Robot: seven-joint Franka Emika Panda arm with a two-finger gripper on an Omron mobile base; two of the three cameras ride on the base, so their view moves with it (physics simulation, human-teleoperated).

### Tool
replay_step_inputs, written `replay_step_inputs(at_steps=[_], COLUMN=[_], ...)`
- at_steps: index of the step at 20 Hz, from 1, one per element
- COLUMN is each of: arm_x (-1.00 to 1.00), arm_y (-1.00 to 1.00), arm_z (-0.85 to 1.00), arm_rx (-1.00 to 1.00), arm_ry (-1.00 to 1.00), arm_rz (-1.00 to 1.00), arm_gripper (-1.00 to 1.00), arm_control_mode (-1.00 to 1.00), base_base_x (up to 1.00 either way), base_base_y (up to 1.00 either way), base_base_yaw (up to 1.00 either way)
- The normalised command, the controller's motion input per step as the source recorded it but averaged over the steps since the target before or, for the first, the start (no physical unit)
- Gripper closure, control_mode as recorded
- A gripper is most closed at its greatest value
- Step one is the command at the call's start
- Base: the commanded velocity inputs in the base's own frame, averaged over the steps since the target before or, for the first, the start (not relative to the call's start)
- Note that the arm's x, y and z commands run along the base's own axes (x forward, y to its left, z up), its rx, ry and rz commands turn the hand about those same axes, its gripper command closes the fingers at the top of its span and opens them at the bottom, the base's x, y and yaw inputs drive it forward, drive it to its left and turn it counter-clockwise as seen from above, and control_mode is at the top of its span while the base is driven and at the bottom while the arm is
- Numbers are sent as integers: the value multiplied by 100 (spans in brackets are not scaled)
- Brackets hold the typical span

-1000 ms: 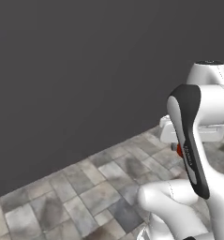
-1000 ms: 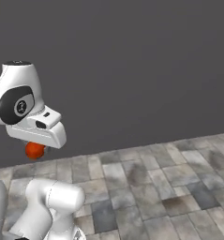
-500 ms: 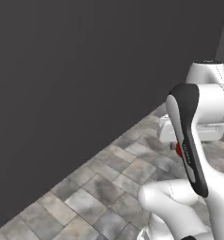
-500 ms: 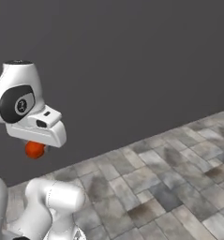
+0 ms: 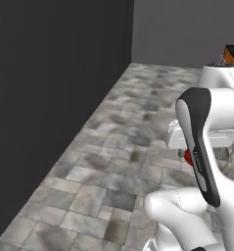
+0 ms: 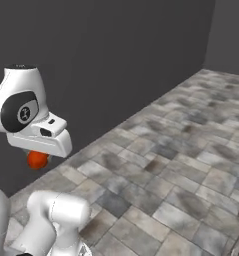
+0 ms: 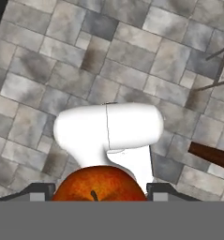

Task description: Pick up each apple from the fridge and place one apple on each plate on the dining counter.

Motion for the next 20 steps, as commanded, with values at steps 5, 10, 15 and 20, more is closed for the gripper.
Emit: replay_step_inputs(at_steps=[5,10,15,20], arm_x=[0,0,0,0], arm_y=[0,0,0,0], arm_z=[0,0,0,0], arm_rx=[0,0,0,0], arm_ry=[0,0,0,0], arm_rz=[0,0,0,0], arm_gripper=[100,100,100,100], arm_control_mode=[100,100,100,100], base_base_x=[84,100,100,100], base_base_y=[-2,5,9,61], base_base_yaw=[-60,-51,-43,-37])
